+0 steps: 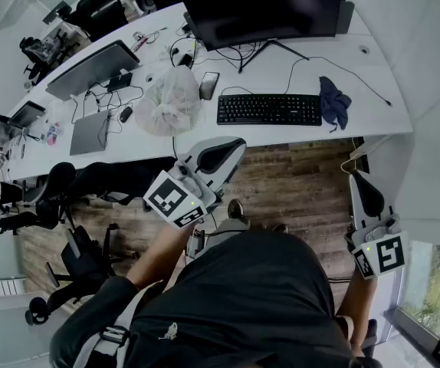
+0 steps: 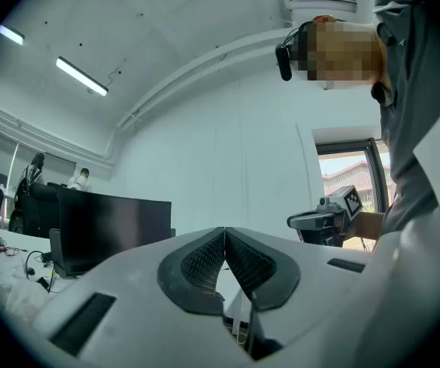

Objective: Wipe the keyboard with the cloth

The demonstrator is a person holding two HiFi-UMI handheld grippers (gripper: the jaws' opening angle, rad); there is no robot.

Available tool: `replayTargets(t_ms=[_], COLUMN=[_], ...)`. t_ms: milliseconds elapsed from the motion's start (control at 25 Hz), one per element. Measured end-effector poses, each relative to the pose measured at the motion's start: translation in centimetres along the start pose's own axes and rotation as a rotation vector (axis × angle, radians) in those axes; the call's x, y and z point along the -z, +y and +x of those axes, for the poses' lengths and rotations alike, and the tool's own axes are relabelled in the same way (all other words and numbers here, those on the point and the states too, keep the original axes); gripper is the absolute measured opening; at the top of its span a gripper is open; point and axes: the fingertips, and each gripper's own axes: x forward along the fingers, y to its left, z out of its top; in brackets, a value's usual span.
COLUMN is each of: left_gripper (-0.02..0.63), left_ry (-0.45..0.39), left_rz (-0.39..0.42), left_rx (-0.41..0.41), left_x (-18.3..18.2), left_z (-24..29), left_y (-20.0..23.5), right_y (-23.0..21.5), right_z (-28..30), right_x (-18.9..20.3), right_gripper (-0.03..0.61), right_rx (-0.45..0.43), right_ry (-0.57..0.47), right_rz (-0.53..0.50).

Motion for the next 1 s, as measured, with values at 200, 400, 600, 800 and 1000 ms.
replayTargets(t_ms=[200, 400, 600, 800, 1000], left_gripper=[0.005, 0.005, 0.005, 0.005, 0.005], left_ry=[0.018, 0.046, 0.083, 0.119, 0.125], left_rz=[-0.02, -0.02, -0.024, -0.048, -0.114], left_rx=[0.005, 0.014, 0.021, 0.037, 0.061], left_x=[0.2, 0.6, 1.8, 3.4, 5.7], left_z=[1.0, 2.4, 3.7, 4.8, 7.4], left_y=[-0.5, -0.8, -1.0, 0.3, 3.8], right_y=[-1.0, -2.2, -3.2, -4.6, -6.8], right_z=[-0.3, -0.1, 0.4, 2.0, 4.8], right_x=[-0.2, 0.4, 1.8, 3.3, 4.0], right_gripper=[0.008, 0.008, 0.008, 0.009, 0.009], right_rx=[-0.003, -0.012, -0.043, -0.04, 0.021], right_ry=[-0.004, -0.008, -0.027, -0.018, 0.036], right_rz=[0.013, 0.037, 0.105, 0.18, 0.183])
